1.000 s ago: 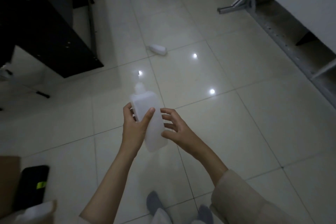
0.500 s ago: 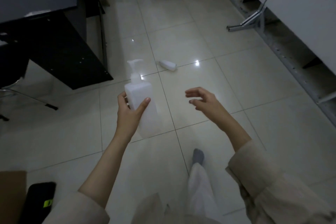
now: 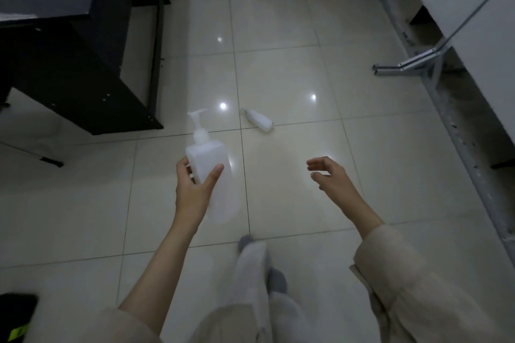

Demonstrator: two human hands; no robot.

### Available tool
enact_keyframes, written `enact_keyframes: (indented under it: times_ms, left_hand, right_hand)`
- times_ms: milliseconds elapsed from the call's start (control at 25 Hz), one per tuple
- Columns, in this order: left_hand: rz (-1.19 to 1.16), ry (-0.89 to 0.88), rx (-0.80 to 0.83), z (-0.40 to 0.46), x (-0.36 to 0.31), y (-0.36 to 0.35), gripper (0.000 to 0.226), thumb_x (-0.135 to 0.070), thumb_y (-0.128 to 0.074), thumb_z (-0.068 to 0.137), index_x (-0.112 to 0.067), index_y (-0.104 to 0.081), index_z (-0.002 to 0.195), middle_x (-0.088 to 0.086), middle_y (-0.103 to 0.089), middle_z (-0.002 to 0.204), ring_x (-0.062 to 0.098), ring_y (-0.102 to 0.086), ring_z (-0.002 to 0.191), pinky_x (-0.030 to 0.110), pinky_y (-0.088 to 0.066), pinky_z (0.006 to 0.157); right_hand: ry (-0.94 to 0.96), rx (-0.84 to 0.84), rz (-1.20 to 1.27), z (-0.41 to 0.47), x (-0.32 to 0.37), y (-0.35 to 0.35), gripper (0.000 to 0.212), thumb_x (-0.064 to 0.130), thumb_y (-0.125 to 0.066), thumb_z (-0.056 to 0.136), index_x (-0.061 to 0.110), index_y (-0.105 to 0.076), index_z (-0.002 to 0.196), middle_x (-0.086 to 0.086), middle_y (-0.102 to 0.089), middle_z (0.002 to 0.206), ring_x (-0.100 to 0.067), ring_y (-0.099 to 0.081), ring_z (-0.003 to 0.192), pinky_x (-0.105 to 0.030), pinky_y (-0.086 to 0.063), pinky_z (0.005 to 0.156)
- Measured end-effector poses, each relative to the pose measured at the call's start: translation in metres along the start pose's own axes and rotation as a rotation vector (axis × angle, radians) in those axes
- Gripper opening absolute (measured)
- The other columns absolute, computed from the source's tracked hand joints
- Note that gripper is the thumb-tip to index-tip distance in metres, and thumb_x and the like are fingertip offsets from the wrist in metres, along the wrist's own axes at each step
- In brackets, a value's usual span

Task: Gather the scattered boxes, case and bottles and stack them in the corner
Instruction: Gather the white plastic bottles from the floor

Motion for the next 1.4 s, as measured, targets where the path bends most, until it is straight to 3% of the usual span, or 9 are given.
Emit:
enact_keyframes:
  times_ms: [120,280,400,680,800,960,1080,1200,1400]
  left_hand:
    - [-0.023,0.043,-0.045,0.056,0.008,-0.016,0.070,-0.045,-0.068,0.073,-0.028,-0.033,0.130,-0.012,-0.050,0.104,0.002,-0.055,0.089,0.021,-0.048,0.062]
    - [-0.041,0.102,-0.128,0.151,0.029,-0.028,0.067,-0.040,-0.069,0.075,-0.030,-0.033,0.130,-0.005,-0.049,0.115,0.002,-0.055,0.090,0.022,-0.047,0.062]
    - [-0.029,0.101,-0.195,0.231,0.060,-0.038,0.070,-0.043,-0.068,0.071,-0.030,-0.034,0.130,-0.004,-0.050,0.118,0.003,-0.055,0.092,0.024,-0.049,0.065]
    - [-0.076,0.140,-0.347,0.387,0.188,-0.080,0.074,-0.052,-0.066,0.063,-0.033,-0.037,0.127,-0.008,-0.053,0.116,0.004,-0.056,0.097,0.027,-0.049,0.070]
    - [-0.078,0.155,-0.387,0.431,0.257,-0.094,0.073,-0.053,-0.066,0.062,-0.034,-0.038,0.127,-0.019,-0.053,0.108,0.001,-0.057,0.093,0.022,-0.047,0.067]
    - [-0.052,0.204,-0.442,0.459,0.335,-0.106,0.077,-0.051,-0.066,0.061,-0.027,-0.038,0.129,-0.017,-0.053,0.105,-0.001,-0.056,0.091,0.021,-0.046,0.067]
    - [-0.064,0.250,-0.469,0.466,0.376,-0.112,0.069,-0.042,-0.068,0.069,-0.026,-0.038,0.130,-0.021,-0.053,0.102,-0.003,-0.055,0.089,0.020,-0.045,0.066]
    - [-0.058,0.262,-0.486,0.463,0.387,-0.112,0.062,-0.032,-0.069,0.075,-0.025,-0.038,0.129,-0.018,-0.052,0.103,-0.003,-0.055,0.088,0.019,-0.045,0.065]
    - [-0.103,0.279,-0.542,0.425,0.339,-0.090,0.057,-0.032,-0.069,0.076,-0.029,-0.039,0.124,-0.019,-0.053,0.102,-0.002,-0.057,0.087,0.018,-0.045,0.064]
  right_hand:
    - [-0.004,0.063,-0.052,0.074,0.011,-0.014,0.026,0.006,-0.052,0.087,0.018,-0.059,0.108,-0.001,-0.061,0.112,-0.014,-0.057,0.087,-0.017,-0.041,0.065]
    - [-0.001,0.078,-0.136,0.197,0.021,-0.040,0.029,0.004,-0.054,0.085,0.018,-0.057,0.110,-0.003,-0.059,0.115,-0.014,-0.056,0.083,-0.017,-0.042,0.063]
    - [0.039,0.110,-0.258,0.300,0.006,-0.078,0.036,0.005,-0.056,0.085,0.014,-0.051,0.119,-0.008,-0.052,0.124,-0.020,-0.052,0.099,-0.029,-0.045,0.082]
    - [0.046,0.138,-0.628,0.520,-0.110,-0.180,0.052,0.015,-0.058,0.085,0.012,-0.037,0.132,-0.015,-0.044,0.131,-0.037,-0.045,0.115,-0.043,-0.042,0.090]
    - [0.015,0.175,-0.793,0.592,-0.169,-0.226,0.062,0.021,-0.060,0.084,0.009,-0.029,0.137,-0.017,-0.040,0.135,-0.037,-0.041,0.121,-0.045,-0.039,0.095]
    - [0.078,0.104,-0.981,0.664,-0.220,-0.258,0.084,0.028,-0.064,0.082,0.004,-0.013,0.144,-0.017,-0.028,0.146,-0.035,-0.025,0.136,-0.049,-0.030,0.108]
    - [0.015,0.062,-0.976,0.695,-0.248,-0.264,0.095,0.030,-0.068,0.079,0.003,-0.005,0.145,-0.020,-0.028,0.145,-0.039,-0.028,0.134,-0.051,-0.030,0.106]
    - [-0.004,0.064,-0.845,0.698,-0.258,-0.271,0.078,0.019,-0.070,0.076,-0.002,-0.023,0.135,-0.025,-0.035,0.129,-0.044,-0.043,0.116,-0.048,-0.040,0.091]
    - [0.106,0.246,-0.440,0.619,-0.196,-0.303,0.073,0.009,-0.076,0.068,-0.006,-0.034,0.125,-0.022,-0.039,0.121,-0.032,-0.043,0.106,-0.034,-0.038,0.081]
Point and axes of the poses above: each hand's wrist, its own z-axis towards the middle knuckle, its own y-axis out of the back of the hand, x = y × z, the point moved 8 cm from there along z, towards the middle knuckle
